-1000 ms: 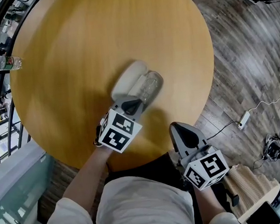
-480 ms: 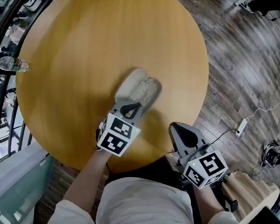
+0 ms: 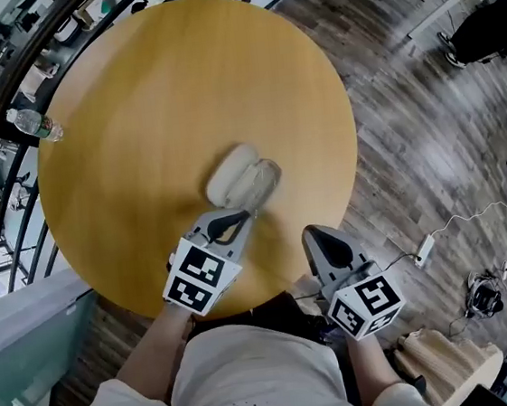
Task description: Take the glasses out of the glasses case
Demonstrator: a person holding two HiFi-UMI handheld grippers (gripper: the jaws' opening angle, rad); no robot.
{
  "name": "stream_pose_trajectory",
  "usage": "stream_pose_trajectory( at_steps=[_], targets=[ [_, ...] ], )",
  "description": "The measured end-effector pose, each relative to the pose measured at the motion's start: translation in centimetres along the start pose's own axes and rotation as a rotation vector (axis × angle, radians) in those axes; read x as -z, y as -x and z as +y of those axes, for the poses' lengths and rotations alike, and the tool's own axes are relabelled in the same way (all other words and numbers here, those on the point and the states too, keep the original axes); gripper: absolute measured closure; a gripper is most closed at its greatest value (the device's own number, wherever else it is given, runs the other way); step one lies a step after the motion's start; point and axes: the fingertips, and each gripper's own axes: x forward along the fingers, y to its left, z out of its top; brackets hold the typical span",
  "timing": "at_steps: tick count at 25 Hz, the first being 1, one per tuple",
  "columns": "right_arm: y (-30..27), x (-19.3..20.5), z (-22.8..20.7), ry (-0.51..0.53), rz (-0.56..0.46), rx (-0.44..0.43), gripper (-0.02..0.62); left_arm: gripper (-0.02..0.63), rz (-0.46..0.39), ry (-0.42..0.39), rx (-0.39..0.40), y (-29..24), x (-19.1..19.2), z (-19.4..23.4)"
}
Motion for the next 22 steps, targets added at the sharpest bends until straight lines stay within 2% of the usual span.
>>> stream_pose_trajectory(
  at_steps=[8, 15, 22],
  targets=[
    [2.9, -2.8, 1.3, 0.092, -0.055, 0.003, 0.569, 0.572, -0.147, 0.021, -0.050, 6.0, -1.9, -2.5],
    [5.4, -5.4, 2.2, 0.152, -0.143, 0.015, 0.569, 0.572, -0.265, 0.046, -0.117, 10.1, -2.7, -4.9],
    [7.0, -8.0, 4.7, 0.182, -0.191, -0.015, 0.569, 0.572, -0.363, 0.087, -0.207, 14.1, -4.7, -4.7]
  ],
)
